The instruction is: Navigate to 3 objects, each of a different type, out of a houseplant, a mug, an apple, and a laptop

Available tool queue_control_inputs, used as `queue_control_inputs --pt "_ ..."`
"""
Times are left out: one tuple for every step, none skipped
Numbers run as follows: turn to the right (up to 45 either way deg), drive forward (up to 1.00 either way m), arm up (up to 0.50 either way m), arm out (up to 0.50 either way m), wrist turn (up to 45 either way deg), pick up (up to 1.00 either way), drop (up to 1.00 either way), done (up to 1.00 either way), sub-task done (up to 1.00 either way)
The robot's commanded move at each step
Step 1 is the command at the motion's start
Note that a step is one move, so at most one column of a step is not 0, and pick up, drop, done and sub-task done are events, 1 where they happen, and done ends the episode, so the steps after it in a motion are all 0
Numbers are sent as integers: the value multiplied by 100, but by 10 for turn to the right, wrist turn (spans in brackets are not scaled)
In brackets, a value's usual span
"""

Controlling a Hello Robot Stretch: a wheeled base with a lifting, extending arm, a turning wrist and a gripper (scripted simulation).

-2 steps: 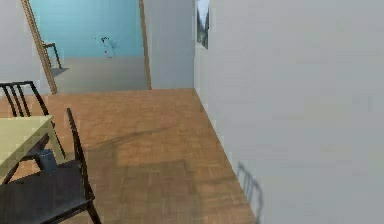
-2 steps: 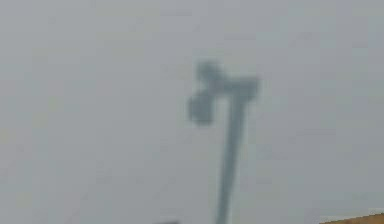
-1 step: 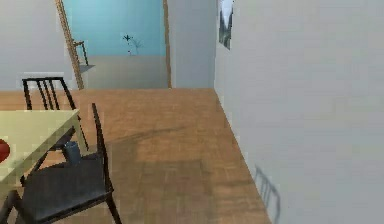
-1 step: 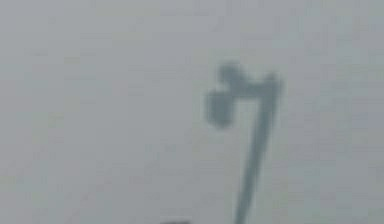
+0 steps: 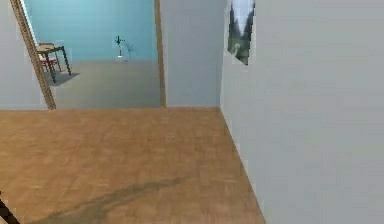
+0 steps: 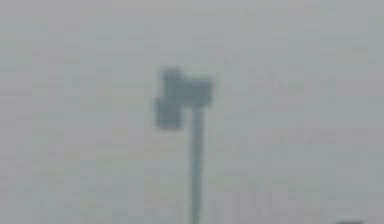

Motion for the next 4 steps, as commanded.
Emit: queue_control_inputs --pt "-120 0 0 0 0 0 0 0 0" --pt "-30 0 0 0 0 0 0 0 0" --pt "0 20 0 0 0 0 0 0 0" --pt "-210 0 0 0 0 0 0 0 0"
